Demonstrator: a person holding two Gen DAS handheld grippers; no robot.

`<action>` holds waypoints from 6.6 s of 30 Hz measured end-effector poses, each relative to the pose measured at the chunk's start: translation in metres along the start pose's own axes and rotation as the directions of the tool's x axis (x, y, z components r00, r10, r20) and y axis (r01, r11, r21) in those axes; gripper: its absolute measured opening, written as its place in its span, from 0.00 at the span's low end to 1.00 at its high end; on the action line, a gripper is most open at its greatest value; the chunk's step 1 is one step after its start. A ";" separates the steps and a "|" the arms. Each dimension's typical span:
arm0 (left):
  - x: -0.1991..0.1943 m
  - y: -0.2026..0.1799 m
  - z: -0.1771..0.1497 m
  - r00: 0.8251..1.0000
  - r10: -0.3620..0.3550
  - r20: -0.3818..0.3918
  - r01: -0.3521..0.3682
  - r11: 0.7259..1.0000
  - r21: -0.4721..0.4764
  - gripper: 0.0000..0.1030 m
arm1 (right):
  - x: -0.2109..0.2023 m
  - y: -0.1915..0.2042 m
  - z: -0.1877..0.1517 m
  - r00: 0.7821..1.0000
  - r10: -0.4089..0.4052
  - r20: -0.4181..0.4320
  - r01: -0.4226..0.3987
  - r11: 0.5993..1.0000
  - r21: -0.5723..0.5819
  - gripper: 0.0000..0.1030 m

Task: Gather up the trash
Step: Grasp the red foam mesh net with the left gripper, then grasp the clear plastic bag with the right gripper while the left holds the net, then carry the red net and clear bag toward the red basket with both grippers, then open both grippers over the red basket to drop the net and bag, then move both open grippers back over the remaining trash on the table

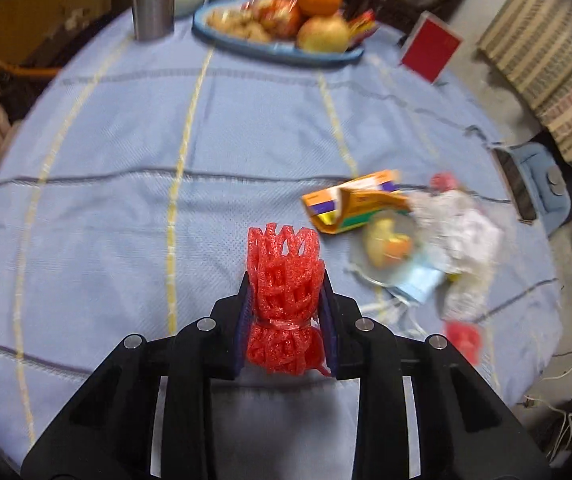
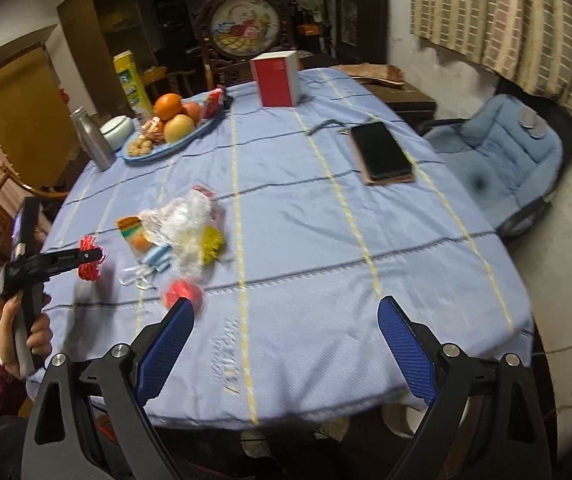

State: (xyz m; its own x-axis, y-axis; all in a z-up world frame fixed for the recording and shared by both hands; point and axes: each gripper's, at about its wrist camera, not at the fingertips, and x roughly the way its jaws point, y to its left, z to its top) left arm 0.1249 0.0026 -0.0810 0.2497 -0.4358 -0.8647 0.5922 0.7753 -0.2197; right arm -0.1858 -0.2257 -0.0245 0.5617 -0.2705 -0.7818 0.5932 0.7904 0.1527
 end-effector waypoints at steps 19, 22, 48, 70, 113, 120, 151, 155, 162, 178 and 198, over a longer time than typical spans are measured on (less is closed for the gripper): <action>-0.144 0.040 -0.070 0.970 0.169 0.173 -0.125 0.963 -0.240 0.30 | 0.113 0.070 0.063 0.960 0.242 -0.138 -0.261 0.956 -0.138 0.89; -0.156 0.043 -0.084 0.961 0.216 0.172 -0.161 0.944 -0.287 0.30 | 0.129 0.069 0.068 0.957 0.245 -0.153 -0.268 0.952 -0.148 0.89; -0.154 0.005 -0.089 0.958 0.252 0.135 -0.199 0.927 -0.317 0.30 | 0.094 0.053 0.116 0.918 0.396 -0.013 -0.390 0.898 -0.202 0.22; -0.086 -0.114 0.003 0.987 -0.060 0.149 0.048 0.996 0.080 0.30 | 0.015 -0.052 0.069 0.968 0.225 0.112 -0.224 0.974 -0.020 0.22; -0.244 0.098 -0.339 0.845 0.535 -0.024 -0.266 0.381 -0.885 0.30 | 0.019 0.291 0.006 0.642 0.565 -0.518 -0.744 0.298 -0.598 0.22; -0.224 0.123 -0.355 0.864 0.499 -0.068 -0.261 0.329 -0.908 0.44 | 0.011 0.316 -0.005 0.651 0.535 -0.538 -0.733 0.259 -0.629 0.22; -0.278 0.098 -0.446 0.779 0.572 -0.259 -0.337 0.034 -0.941 0.79 | 0.000 0.407 -0.142 0.494 0.345 -0.798 -0.831 -0.081 -0.550 0.25; -0.277 0.096 -0.465 0.789 0.550 -0.276 -0.332 0.003 -0.943 0.79 | 0.003 0.431 -0.190 0.494 0.277 -0.824 -0.828 -0.139 -0.543 0.26; -0.273 0.105 -0.485 0.797 0.534 -0.282 -0.329 -0.007 -0.944 0.79 | 0.026 0.464 -0.264 0.544 0.194 -0.816 -0.795 -0.191 -0.576 0.38; -0.271 0.125 -0.406 0.819 0.555 -0.146 -0.310 0.215 -0.926 0.79 | 0.006 0.433 -0.148 0.606 0.408 -0.683 -0.752 0.013 -0.660 0.60; -0.124 -0.018 -0.031 0.978 0.129 0.164 -0.095 0.975 -0.203 0.79 | 0.019 0.048 0.054 0.949 0.315 0.005 -0.309 0.934 -0.179 0.65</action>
State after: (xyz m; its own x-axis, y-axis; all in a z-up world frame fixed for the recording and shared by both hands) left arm 0.0596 0.0567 0.0167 0.4467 -0.4011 -0.7997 0.3981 0.8896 -0.2239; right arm -0.1157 -0.2220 0.0007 0.7229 -0.0101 -0.6909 0.2770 0.9203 0.2764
